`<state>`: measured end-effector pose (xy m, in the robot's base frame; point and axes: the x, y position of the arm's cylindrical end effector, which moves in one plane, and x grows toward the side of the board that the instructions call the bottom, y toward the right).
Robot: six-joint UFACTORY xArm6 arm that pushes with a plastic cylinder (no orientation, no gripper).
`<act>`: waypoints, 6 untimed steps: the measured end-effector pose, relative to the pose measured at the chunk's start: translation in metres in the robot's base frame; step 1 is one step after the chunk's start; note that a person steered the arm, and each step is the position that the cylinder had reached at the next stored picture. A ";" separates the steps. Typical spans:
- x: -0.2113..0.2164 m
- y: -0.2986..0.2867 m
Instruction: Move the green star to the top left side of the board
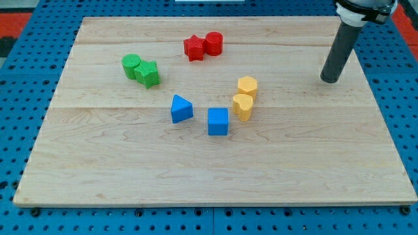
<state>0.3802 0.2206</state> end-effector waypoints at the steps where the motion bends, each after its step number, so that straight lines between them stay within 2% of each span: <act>1: 0.001 0.000; 2: 0.001 -0.002; 3: -0.028 -0.074; 4: -0.032 -0.129; 6: -0.025 -0.163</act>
<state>0.3556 0.0577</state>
